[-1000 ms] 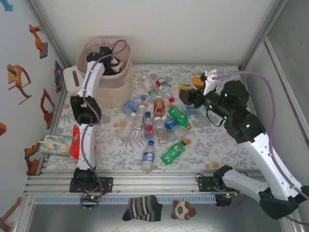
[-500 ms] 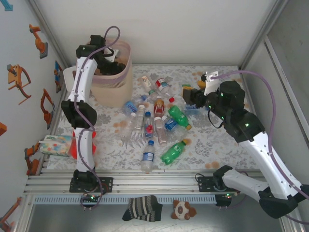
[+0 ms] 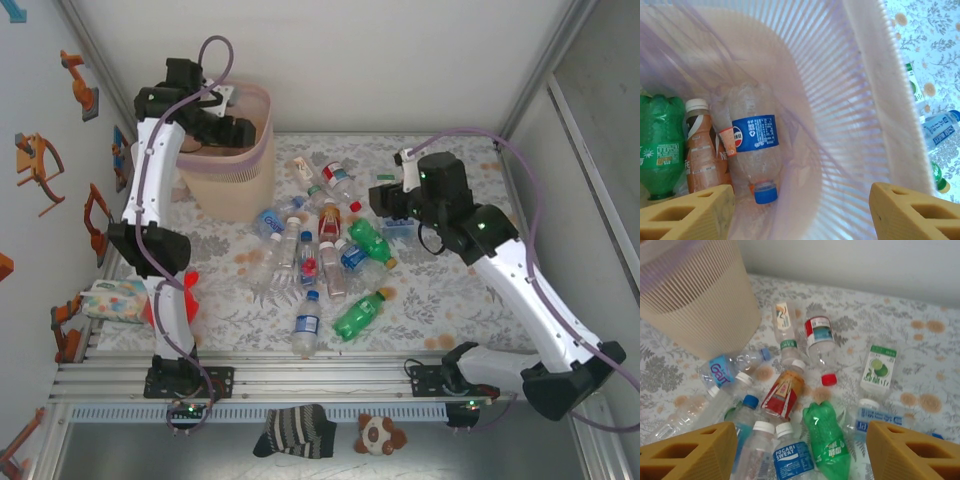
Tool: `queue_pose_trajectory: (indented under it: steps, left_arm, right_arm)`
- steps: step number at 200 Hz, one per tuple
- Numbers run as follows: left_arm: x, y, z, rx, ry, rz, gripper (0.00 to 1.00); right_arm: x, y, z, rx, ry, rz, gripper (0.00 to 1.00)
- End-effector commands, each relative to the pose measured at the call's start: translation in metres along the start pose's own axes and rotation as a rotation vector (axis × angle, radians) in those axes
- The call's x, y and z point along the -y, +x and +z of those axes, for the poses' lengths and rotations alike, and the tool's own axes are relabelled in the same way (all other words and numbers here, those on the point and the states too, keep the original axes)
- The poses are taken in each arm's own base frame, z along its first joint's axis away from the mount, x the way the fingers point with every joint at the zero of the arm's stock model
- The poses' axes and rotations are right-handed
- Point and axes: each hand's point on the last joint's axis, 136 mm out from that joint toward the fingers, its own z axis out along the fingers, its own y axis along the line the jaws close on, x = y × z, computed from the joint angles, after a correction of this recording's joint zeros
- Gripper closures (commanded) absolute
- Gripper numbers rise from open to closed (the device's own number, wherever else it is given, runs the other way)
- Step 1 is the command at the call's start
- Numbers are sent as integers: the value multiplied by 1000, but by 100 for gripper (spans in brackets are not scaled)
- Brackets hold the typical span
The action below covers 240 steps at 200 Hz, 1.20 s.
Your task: Put the plastic bottles in the bin
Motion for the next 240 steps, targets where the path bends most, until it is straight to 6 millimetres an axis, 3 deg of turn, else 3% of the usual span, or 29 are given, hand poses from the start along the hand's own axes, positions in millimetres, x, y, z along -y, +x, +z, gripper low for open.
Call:
queue_pose_trajectory:
  steps: [1, 75, 162, 193, 240]
  left_arm:
    - [9, -3, -31, 62, -6, -3, 29]
    - [34, -1, -72, 215, 45, -7, 29]
    - [41, 54, -106, 419, 10, 31, 29]
    - [44, 73, -107, 434, 18, 21, 28]
    - [48, 84, -110, 437, 29, 16, 28]
  right_arm:
    - [6, 21, 14, -76, 25, 48, 32]
    - [6, 67, 67, -266, -5, -71, 37]
    - [19, 107, 139, -456, 18, -188, 37]
    - [24, 122, 165, -525, 30, -208, 37]
    - [33, 138, 196, -620, 66, -247, 33]
